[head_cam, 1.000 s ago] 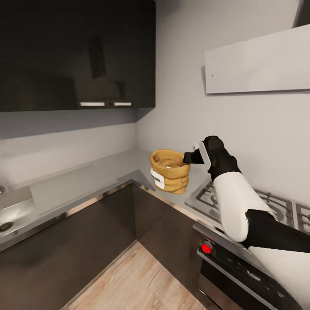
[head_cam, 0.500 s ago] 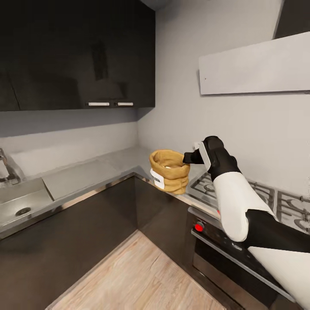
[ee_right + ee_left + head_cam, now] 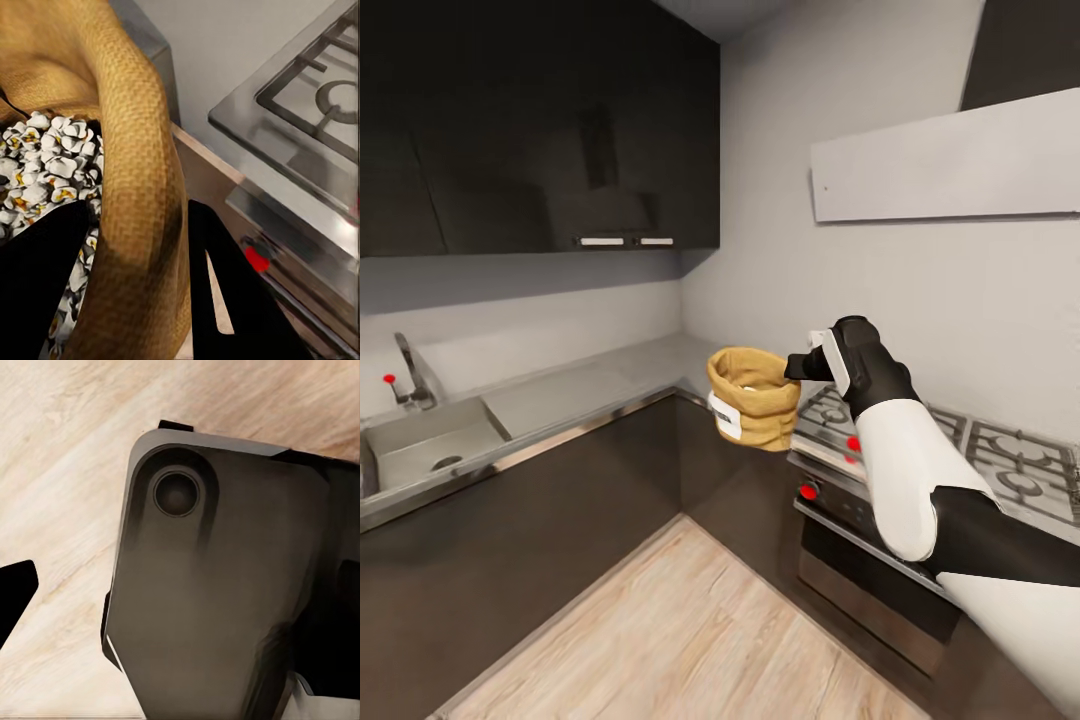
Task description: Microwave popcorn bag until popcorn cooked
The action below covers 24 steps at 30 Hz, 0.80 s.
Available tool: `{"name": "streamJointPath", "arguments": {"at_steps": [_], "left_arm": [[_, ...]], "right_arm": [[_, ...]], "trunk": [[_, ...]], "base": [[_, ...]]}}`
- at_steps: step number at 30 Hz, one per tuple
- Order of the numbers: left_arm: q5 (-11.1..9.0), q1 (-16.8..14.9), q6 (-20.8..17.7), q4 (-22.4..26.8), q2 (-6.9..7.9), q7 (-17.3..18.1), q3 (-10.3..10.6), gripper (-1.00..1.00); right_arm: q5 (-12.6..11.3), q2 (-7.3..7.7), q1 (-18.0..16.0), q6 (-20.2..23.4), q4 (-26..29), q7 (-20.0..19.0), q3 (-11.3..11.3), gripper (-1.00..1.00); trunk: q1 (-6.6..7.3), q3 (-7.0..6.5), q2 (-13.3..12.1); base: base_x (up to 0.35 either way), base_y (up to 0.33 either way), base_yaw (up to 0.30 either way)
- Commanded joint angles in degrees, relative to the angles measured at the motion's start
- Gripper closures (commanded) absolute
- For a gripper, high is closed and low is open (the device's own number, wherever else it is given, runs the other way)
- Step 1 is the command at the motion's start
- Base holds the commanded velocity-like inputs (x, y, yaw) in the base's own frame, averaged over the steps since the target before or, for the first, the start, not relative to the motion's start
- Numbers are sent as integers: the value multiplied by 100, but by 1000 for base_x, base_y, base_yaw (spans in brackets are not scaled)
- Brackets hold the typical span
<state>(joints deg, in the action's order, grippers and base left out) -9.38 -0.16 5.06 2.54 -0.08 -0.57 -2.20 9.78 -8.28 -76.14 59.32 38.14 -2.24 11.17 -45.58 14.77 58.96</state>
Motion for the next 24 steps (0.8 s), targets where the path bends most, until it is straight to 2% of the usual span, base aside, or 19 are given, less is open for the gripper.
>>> {"name": "streamJointPath", "arguments": {"at_steps": [1, 24], "left_arm": [[-20, -1, 13, 1, -1, -5, -17, -100], [-11, -1, 11, 1, -1, -5, -14, -100]], "right_arm": [[43, -10, -6, 18, 7, -22, 36, 100], [41, -7, -6, 18, -8, -22, 35, 100]], "trunk": [[3, 7, 6], [3, 7, 6]], "base": [[-349, 0, 0], [-349, 0, 0]]}}
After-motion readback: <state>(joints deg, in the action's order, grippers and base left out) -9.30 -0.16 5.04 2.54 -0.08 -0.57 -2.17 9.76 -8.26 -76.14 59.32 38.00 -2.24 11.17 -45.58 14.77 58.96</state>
